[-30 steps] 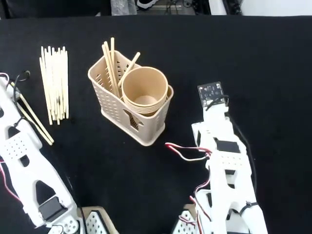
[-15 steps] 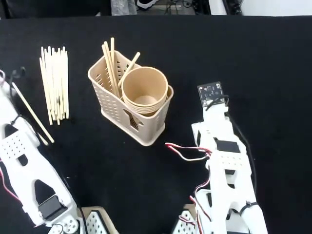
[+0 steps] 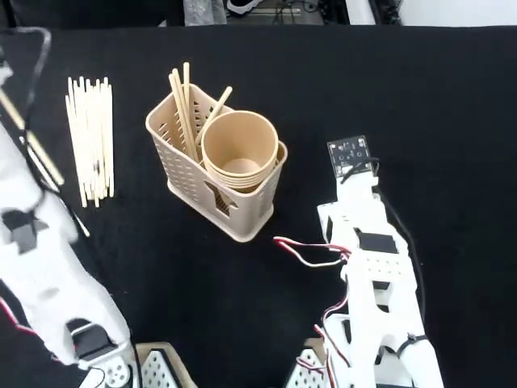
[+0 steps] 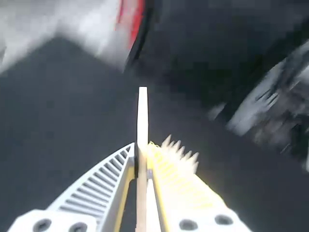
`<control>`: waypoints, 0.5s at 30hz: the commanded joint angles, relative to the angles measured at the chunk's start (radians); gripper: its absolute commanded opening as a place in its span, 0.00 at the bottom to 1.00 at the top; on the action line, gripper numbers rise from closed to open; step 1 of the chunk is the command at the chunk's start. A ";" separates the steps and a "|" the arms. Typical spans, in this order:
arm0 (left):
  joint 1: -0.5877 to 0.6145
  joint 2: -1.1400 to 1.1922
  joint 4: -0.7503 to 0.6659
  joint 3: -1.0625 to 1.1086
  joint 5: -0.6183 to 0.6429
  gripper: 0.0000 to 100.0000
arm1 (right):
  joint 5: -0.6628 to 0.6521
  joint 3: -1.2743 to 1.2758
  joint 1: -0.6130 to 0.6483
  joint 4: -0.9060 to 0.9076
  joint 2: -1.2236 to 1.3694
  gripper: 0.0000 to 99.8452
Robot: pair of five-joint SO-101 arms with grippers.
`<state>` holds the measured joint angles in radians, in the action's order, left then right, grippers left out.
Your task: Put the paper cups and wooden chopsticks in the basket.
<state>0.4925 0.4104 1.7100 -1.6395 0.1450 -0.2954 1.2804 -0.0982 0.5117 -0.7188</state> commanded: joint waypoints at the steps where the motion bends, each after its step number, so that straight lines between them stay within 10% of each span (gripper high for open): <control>1: -0.125 -0.272 -0.005 -0.027 0.003 0.03 | -0.011 -0.007 0.006 -0.014 -0.024 0.01; 15: -0.430 -0.405 0.014 -0.024 -0.040 0.03 | -0.011 -0.007 0.006 -0.014 -0.024 0.01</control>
<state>0.1350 -0.0023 1.6609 -1.6502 0.1435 -0.2954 1.2804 -0.0982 0.5117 -0.7188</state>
